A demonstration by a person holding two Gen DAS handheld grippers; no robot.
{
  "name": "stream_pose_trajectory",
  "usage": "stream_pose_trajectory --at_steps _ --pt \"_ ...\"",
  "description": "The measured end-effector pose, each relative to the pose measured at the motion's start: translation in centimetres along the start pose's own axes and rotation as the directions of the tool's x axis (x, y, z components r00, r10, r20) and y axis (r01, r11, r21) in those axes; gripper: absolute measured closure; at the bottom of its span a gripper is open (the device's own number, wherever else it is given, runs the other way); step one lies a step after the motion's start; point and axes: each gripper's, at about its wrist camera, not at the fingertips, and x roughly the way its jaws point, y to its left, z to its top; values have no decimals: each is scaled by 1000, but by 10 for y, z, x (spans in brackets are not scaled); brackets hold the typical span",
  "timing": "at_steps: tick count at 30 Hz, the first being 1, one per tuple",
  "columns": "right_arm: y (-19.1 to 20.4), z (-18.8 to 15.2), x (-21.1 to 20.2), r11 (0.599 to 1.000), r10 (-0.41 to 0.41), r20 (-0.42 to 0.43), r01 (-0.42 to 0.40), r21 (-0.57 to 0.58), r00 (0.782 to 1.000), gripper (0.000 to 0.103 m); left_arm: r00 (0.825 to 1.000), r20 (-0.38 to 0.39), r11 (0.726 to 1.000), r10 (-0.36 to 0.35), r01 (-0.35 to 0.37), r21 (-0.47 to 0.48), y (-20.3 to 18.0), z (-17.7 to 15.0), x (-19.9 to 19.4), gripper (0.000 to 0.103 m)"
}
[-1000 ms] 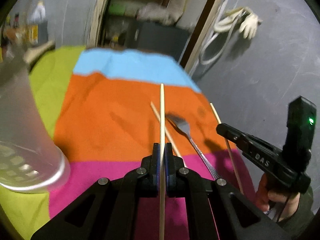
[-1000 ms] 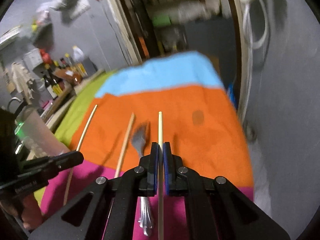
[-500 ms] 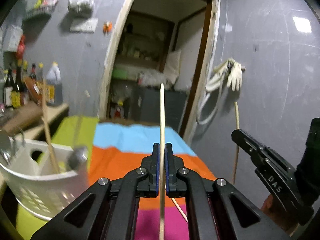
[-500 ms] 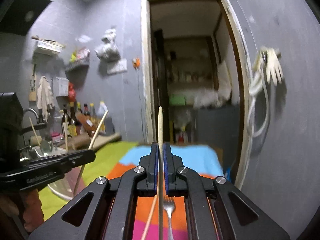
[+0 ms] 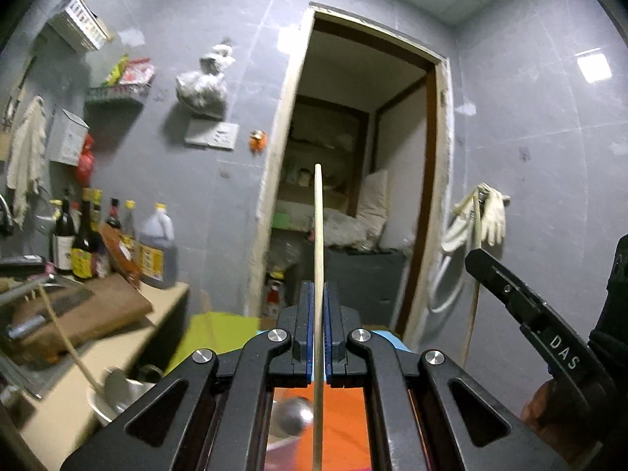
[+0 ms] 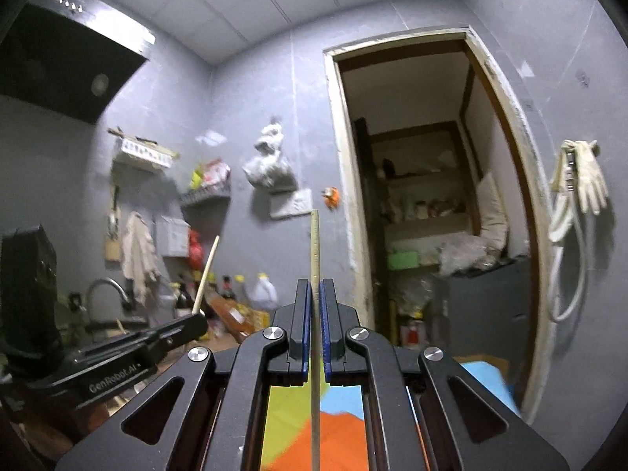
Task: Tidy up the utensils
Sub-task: 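Lift both chopsticks over the white caddy with both tools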
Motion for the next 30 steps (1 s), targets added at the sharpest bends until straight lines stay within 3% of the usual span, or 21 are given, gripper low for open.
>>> stream_pose_trajectory --at_steps 12,19,30 --pt "35 -4 53 976 172 13 -172 131 985 100 993 26 983 118 -113 -147 99 17 -8 100" --pt "48 -16 72 977 173 -5 -171 128 985 100 983 33 972 180 -173 -159 124 9 -1 100" --pt "59 -53 93 991 123 -43 -121 60 991 100 975 56 973 216 -211 -93 125 -17 12 100"
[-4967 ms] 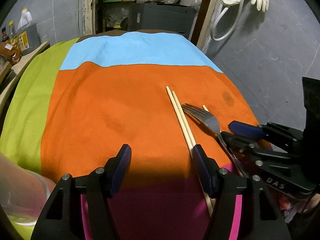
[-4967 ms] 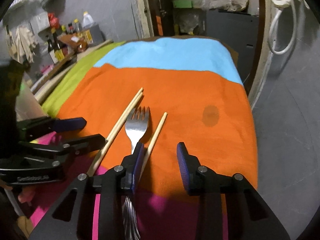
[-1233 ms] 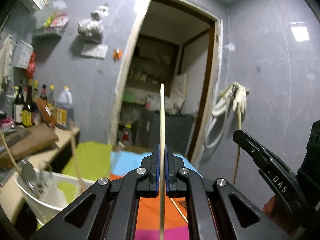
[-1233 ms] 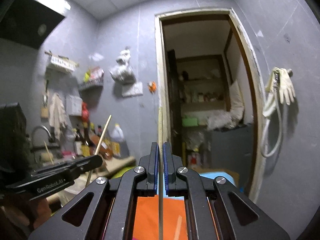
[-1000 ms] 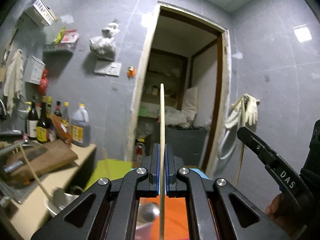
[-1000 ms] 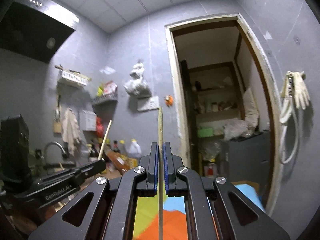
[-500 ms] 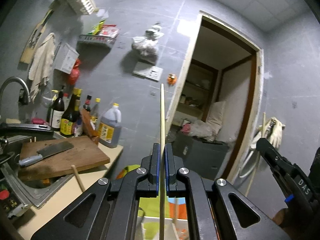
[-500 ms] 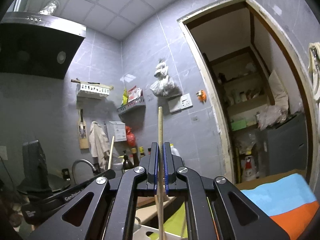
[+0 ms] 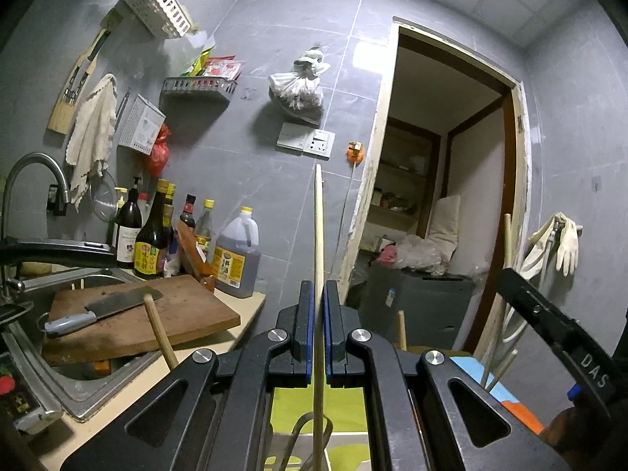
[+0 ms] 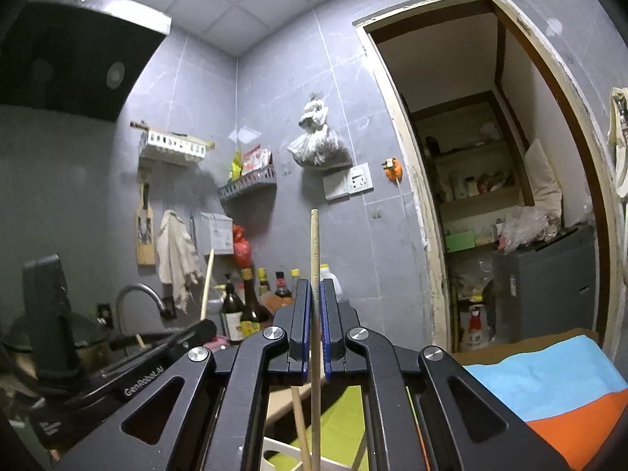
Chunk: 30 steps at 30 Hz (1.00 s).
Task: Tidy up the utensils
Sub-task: 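Lift both chopsticks over the white caddy with both tools, then open both tools to drop the chopsticks into the caddy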
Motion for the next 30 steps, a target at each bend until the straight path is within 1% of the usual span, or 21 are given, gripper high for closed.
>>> stream_pose_trajectory --at_steps 5,9,15,23,27,30 --pt "-3 -16 4 1000 -7 -32 7 0 999 100 1000 -5 1000 3 -3 4 2 -15 3 100" --pt "-5 -25 5 1000 5 -56 -5 1 998 100 1000 -9 1000 11 -11 8 2 -24 2 100" --pt "-6 -32 4 1000 15 -96 -15 -5 995 100 999 -47 1000 10 -10 3 2 -34 1 100" --pt "-7 -41 3 1000 23 -160 -26 -17 987 99 992 -125 1000 -4 5 10 -1 -46 -4 100" --pt "-8 -43 0 999 26 -175 -29 -14 984 98 988 -152 1000 -20 21 9 -4 -46 -9 99" --pt "-8 -40 -6 999 26 -172 -29 -20 985 95 988 -153 999 -30 32 10 -6 -44 -14 98"
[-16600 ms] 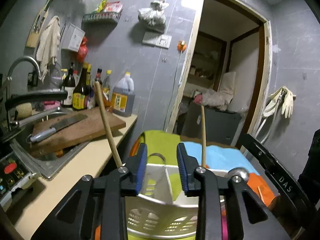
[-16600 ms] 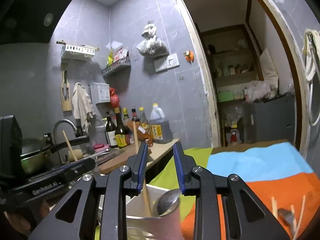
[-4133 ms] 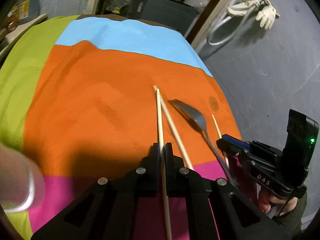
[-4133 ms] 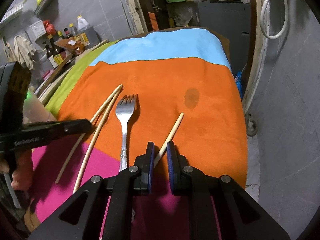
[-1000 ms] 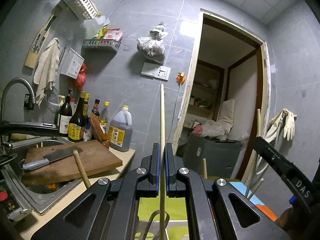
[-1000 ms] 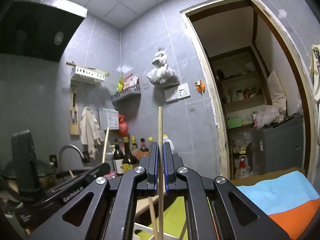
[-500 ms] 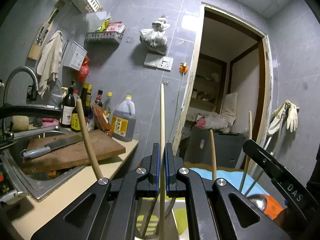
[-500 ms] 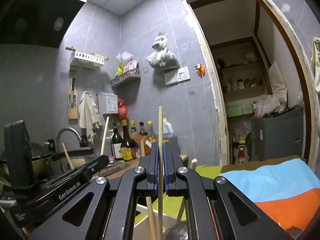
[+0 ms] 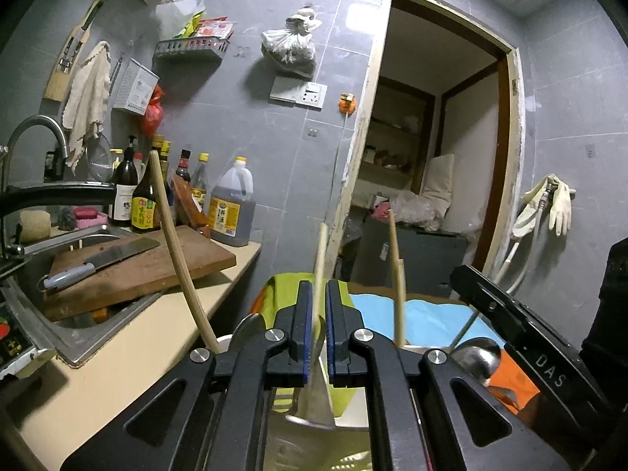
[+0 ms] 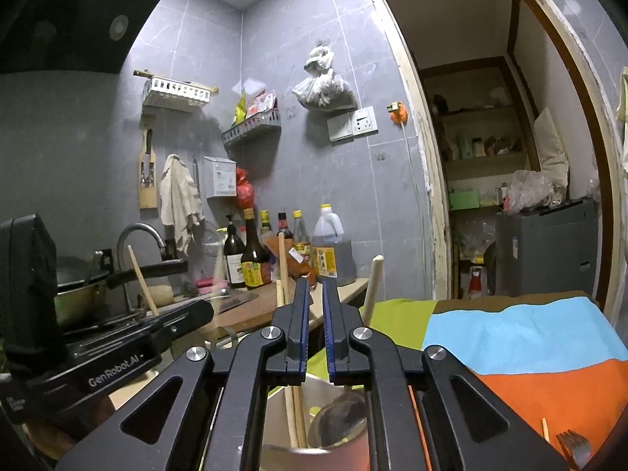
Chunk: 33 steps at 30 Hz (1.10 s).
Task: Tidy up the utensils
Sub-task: 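Open both tools to drop the chopsticks into the caddy, then move both open tools back over the last chopstick and fork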
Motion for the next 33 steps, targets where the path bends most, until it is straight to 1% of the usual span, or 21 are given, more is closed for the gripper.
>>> stream_pose_trajectory --at_steps 2,3,4,5,8,9,10,11,12,13,15,17,18,19,21,22,23,26,28,33 --pt "-1 2 -5 1000 -3 3 3 -3 1000 93 1000 1 1000 -5 5 3 -2 2 -3 95" --pt "-2 4 -7 1000 -4 6 4 -4 1000 90 1000 4 1000 -7 7 2 -3 3 -5 92" --pt "-3 6 -11 1000 -7 11 7 -5 1000 85 1000 7 1000 -10 10 0 -4 4 -6 88" --pt "-4 8 -13 1000 -10 14 10 -5 1000 82 1000 11 1000 -16 16 -3 -6 6 -9 86" --pt "-10 16 -25 1000 -22 20 23 -8 1000 80 999 23 1000 -24 24 -7 -12 12 -14 77" --pt "-12 18 -29 999 -28 22 29 -15 999 77 999 25 1000 -26 26 -4 -15 14 -16 72" --pt "-13 20 -33 999 -34 25 34 -23 999 71 999 26 999 -32 32 -1 -17 16 -18 67" --pt "-16 23 -39 999 -42 30 43 -33 999 67 999 25 999 -38 38 1 -20 19 -20 64" --pt "-19 25 -45 998 -48 36 50 -38 998 58 999 23 999 -44 44 3 -23 21 -22 59" --pt "-23 27 -51 998 -55 42 57 -41 998 52 999 22 999 -49 49 2 -25 22 -23 54" --pt "-32 32 -64 995 -84 50 87 -50 995 49 998 16 998 -64 64 -1 -32 25 -25 46" --pt "-41 35 -76 992 -115 55 118 -51 992 40 997 13 997 -74 74 -2 -39 27 -27 40" --pt "-45 37 -81 991 -124 62 127 -48 990 32 997 12 997 -80 80 0 -42 27 -28 34" --pt "-49 37 -87 989 -134 67 138 -45 989 27 996 10 996 -86 86 5 -47 28 -29 26" --pt "-58 39 -101 985 -164 81 168 -45 983 22 995 2 995 -101 101 13 -56 27 -29 19" --pt "-61 40 -106 983 -173 84 177 -48 981 20 993 1 993 -121 121 18 -61 26 -30 16" --pt "-65 41 -113 980 -189 89 194 -53 978 18 991 -2 991 -131 131 22 -65 25 -30 15" --pt "-74 41 -128 972 -220 86 226 -64 972 9 987 -10 986 -162 162 38 -80 20 -32 10" --pt "-79 40 -136 969 -234 83 239 -68 969 1 983 -14 982 -181 181 48 -91 17 -32 6" --pt "-94 34 -157 957 -275 63 280 -79 959 0 975 -43 971 -220 223 88 -121 5 -31 5"
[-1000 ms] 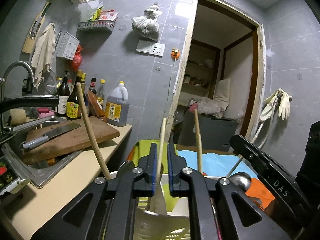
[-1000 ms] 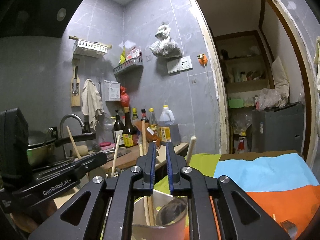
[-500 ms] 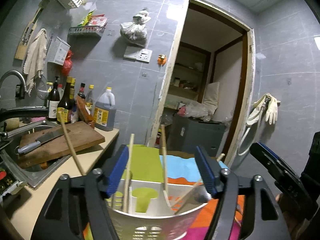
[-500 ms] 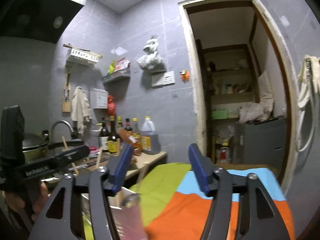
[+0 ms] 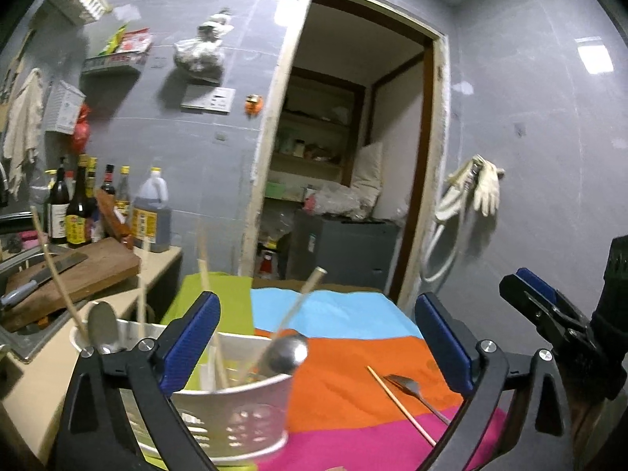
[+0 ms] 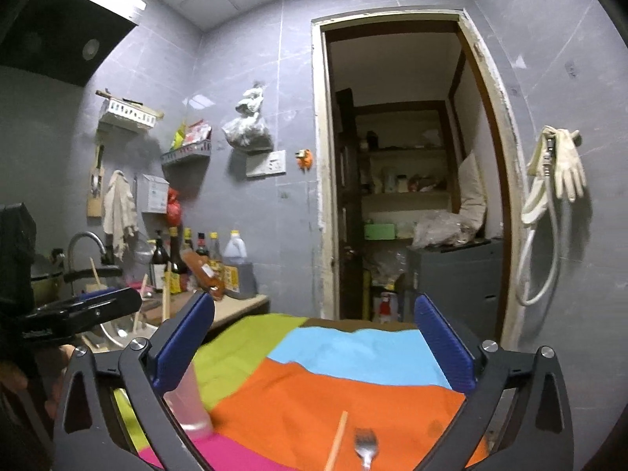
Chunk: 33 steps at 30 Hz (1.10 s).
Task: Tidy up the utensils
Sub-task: 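Move both open tools back over the last chopstick and fork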
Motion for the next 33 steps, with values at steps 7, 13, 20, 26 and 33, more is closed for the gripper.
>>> stream_pose_trajectory --at_steps 7,13,20,26,33 --pt "-25 -13 -9 998 -59 -62 60 14 996 0 998 -55 999 -19 22 40 -29 -17 14 5" --pt "-40 -26 -11 995 -94 -131 96 13 987 0 993 -120 998 -9 17 68 -46 -36 28 5" --pt "-46 -44 0 993 -117 -243 119 -8 963 0 975 -221 996 34 -14 92 -57 -57 48 5" --pt "-55 -60 14 991 -125 -342 132 -4 931 0 946 -317 994 68 -39 97 -58 -74 67 5" --pt "-67 -76 31 990 -111 -455 138 28 884 0 897 -431 994 94 -63 85 -54 -86 90 5"
